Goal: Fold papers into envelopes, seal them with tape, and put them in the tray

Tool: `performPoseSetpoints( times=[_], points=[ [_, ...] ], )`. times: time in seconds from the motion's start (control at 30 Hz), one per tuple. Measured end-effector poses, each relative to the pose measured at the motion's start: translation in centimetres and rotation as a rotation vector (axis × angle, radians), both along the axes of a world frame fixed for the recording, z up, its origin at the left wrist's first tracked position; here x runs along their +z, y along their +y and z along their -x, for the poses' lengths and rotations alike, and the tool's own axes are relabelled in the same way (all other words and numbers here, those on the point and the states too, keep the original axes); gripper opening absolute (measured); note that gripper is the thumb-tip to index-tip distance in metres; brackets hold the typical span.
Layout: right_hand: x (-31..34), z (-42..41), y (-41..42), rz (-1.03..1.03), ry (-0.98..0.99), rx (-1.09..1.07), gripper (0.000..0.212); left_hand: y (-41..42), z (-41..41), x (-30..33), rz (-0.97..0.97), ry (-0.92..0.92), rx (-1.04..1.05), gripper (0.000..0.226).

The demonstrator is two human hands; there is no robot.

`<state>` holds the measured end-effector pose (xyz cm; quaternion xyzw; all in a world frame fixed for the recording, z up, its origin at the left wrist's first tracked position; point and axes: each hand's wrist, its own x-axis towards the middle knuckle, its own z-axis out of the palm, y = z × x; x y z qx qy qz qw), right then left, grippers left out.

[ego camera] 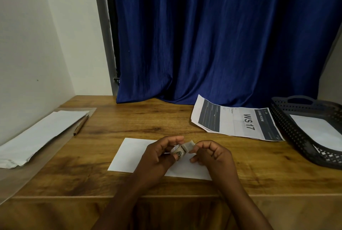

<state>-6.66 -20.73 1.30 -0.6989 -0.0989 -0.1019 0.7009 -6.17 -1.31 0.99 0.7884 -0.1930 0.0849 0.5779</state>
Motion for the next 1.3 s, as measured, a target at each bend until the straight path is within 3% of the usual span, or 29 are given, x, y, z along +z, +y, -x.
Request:
performPoseSetpoints(
  times=[0.37,0.6,1.17,1.3],
  points=[
    [0.37,0.18,0.11,-0.057,0.027,0.016,0.009,0.00,-0.02,-0.10,-0.019,-0.009,0.005,0.048],
    [0.01,0.47,0.37,0.103,-0.048,0.023,0.032,-0.31,0.23,0.22,-0.029,-0.036,0.022,0.050],
    [-0.31,0.15,0.16,0.061,-0.033,0.054,0.031,-0.54,0.48,0.30,0.147,0.019,-0.102,0.076],
    [-0.30,0.27,0.08,0.022,-0.061,0.057,0.032,-0.43,0.36,0.40,0.210,0.019,-0.076,0.066]
  ],
)
